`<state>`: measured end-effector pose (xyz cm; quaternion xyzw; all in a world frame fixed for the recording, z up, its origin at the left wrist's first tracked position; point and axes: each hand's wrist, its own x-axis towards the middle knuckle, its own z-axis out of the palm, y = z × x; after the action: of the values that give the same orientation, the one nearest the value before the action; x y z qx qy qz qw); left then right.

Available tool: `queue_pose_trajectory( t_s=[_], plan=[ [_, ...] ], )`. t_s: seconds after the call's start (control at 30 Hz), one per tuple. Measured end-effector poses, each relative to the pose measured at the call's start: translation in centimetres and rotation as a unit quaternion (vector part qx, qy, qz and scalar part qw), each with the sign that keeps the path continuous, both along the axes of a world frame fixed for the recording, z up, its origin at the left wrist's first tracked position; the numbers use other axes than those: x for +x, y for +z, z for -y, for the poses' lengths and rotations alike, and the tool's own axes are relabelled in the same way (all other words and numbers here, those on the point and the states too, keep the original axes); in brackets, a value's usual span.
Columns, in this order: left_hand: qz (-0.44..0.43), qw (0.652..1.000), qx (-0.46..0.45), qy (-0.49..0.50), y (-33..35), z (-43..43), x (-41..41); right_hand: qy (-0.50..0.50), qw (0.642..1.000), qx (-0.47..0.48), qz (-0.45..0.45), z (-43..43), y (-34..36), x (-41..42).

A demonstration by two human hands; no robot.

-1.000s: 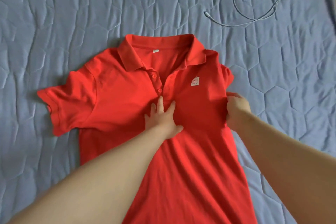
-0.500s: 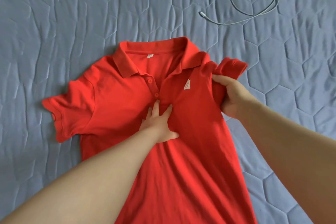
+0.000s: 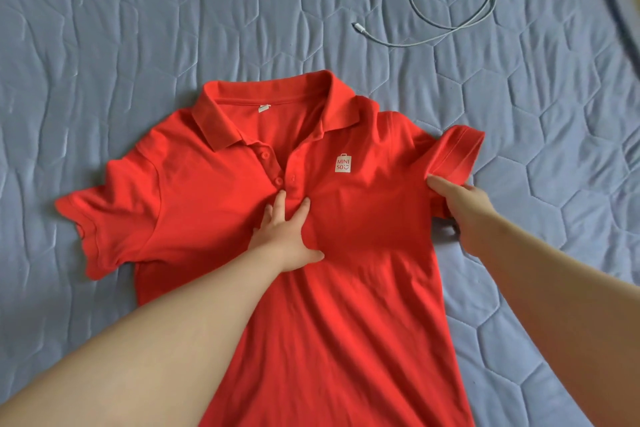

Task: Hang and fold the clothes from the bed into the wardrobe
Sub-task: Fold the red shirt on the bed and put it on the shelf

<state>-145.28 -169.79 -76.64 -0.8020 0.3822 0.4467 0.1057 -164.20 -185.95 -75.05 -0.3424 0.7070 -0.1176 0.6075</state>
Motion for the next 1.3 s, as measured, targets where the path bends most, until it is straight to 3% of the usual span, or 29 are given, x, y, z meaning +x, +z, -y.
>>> queue_pose_trajectory(
  t_s=[0.17,0.3,0.37,0.53,0.73,0.87,1.03,1.17,1.23,1.3],
  plan=[
    [-0.018,1.0,-0.009,0.006,0.1,-0.2,0.3,-0.053,0.995,-0.079,-0.039,-0.3,1.0,-0.6],
    [-0.025,0.997,-0.063,0.042,0.7,-1.0,0.2,0.078,0.955,-0.195,-0.21,-0.8,1.6,-1.7],
    [0.013,0.992,-0.115,0.054,1.2,-1.5,-0.5,0.109,0.939,-0.22,-0.243,-1.6,1.5,-2.0],
    [0.078,0.974,-0.214,0.002,1.9,-1.5,-2.2,0.09,0.974,-0.092,-0.186,-2.4,1.5,-1.1],
    [0.046,0.977,-0.207,-0.012,1.5,-1.6,-3.4,0.015,0.995,-0.042,-0.085,-2.4,1.4,-1.2],
    [0.062,0.98,-0.188,-0.014,1.1,-2.3,-3.8,0.034,0.999,0.011,-0.041,-2.8,2.4,-2.0],
    [0.054,0.979,-0.195,0.012,1.4,-1.6,-4.5,-0.114,0.988,0.055,0.092,-2.4,3.5,-1.6],
    [0.055,0.978,-0.203,0.015,1.8,-1.7,-4.6,-0.22,0.975,-0.015,0.004,-1.9,3.4,-4.1],
    [0.052,0.98,-0.192,-0.002,1.9,-1.8,-4.7,-0.201,0.979,-0.015,-0.037,-2.3,2.9,-5.1],
    [0.046,0.985,-0.165,-0.023,1.8,-1.7,-5.0,-0.198,0.98,0.016,-0.015,-2.8,2.3,-5.1]
  ],
)
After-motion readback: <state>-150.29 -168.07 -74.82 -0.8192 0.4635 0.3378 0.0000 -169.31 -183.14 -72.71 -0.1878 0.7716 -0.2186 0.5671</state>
